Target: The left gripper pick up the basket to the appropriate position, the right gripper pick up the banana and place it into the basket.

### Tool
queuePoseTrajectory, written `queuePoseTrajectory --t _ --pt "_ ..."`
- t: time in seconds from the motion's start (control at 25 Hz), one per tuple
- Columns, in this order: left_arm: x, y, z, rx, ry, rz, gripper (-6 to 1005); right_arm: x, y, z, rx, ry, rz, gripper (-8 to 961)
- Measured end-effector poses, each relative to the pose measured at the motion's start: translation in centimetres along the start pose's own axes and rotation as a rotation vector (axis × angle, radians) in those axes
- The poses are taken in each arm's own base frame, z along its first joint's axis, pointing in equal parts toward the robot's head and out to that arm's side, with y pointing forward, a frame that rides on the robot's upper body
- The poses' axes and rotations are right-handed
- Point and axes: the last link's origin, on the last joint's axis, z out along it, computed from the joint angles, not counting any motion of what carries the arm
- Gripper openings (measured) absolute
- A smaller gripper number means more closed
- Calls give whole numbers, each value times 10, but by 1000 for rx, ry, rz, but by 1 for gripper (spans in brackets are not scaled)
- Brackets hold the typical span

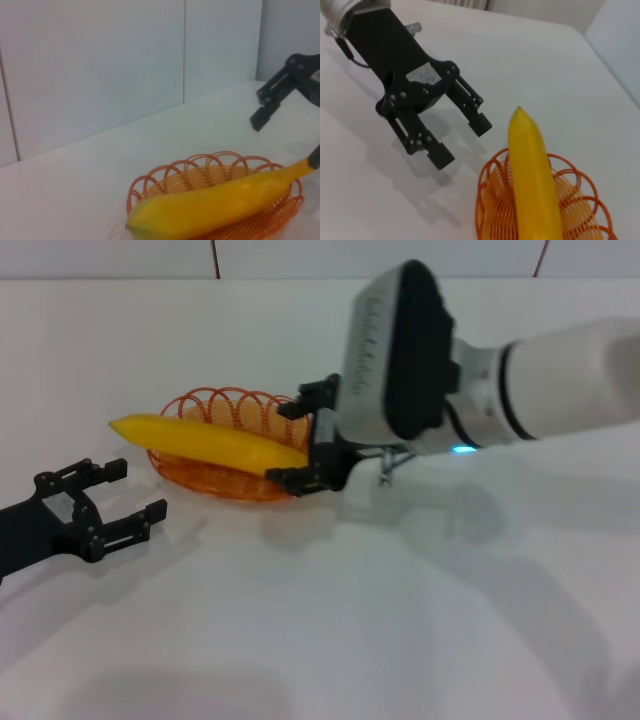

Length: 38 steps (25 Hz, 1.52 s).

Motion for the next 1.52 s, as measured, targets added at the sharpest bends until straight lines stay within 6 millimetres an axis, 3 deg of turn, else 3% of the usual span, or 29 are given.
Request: queuePoseTrajectory --t 0.32,0.36,0.6,1.04,1.52 --pt "-2 0 -2 6 0 4 784 31 3 -35 -72 -150 122 735" --pt "-2 0 -2 6 0 4 784 42 1 -43 -94 -198 150 734" --pt "-1 0 -2 5 6 4 784 73 -3 -56 -113 -303 230 731" --pt "3 0 -1 13 31 14 784 109 0 -49 -84 -364 307 729" --pt "2 0 -1 12 31 16 785 124 3 -45 -64 -317 343 730"
